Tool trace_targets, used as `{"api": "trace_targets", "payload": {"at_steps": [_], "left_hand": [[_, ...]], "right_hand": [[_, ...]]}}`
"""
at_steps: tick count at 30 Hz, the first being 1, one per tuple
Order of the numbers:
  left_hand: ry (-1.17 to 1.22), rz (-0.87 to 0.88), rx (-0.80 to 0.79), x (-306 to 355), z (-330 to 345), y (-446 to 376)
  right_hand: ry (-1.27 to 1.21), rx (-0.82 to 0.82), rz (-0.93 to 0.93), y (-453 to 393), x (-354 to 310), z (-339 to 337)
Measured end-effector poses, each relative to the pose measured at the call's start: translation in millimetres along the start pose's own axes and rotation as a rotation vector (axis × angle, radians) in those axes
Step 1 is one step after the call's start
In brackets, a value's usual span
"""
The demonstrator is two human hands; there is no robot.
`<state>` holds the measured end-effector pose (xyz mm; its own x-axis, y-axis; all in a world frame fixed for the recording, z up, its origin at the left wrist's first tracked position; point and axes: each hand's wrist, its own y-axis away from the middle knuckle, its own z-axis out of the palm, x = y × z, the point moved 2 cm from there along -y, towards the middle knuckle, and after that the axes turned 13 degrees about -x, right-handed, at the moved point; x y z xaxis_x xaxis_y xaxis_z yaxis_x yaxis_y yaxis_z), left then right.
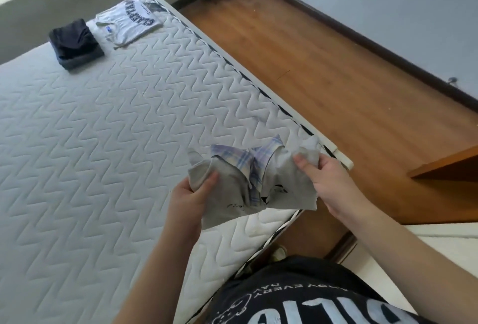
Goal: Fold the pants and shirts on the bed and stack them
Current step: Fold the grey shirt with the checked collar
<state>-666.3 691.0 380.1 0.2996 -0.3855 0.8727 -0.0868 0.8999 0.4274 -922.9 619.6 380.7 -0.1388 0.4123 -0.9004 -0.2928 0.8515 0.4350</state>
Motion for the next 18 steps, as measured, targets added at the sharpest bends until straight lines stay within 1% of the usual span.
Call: {"api": "trace_targets", "payload": {"at_steps": [4, 8, 11, 15, 18], "left_hand": [[0.044, 0.012, -0.076, 2.3, 14.5, -13.8], [-0.051, 0.015, -0.174, 5.4, 29.9, -28.2], [-0.076, 0.012, -0.216, 6.2, 41.8, -37.9], [-0.116, -0.006, -0.183, 5.3, 62.9, -58.0], [-0.15, -0.014, -0.143, 3.7, 87.5, -76.6]], "right_hand": [[-0.024, 0.108, -0.014, 12.3, 0.5, -8.4], [-0.037, 0.171, -0.01, 19.4, 0.4, -20.6], [-0.041, 0.204, -0.025, 17.1, -2.5, -33.4], [0.015, 0.189, -0.029, 1.5, -5.1, -58.8], [-0.01, 0.174, -0.043, -16.9, -4.0, -83.5]]}}
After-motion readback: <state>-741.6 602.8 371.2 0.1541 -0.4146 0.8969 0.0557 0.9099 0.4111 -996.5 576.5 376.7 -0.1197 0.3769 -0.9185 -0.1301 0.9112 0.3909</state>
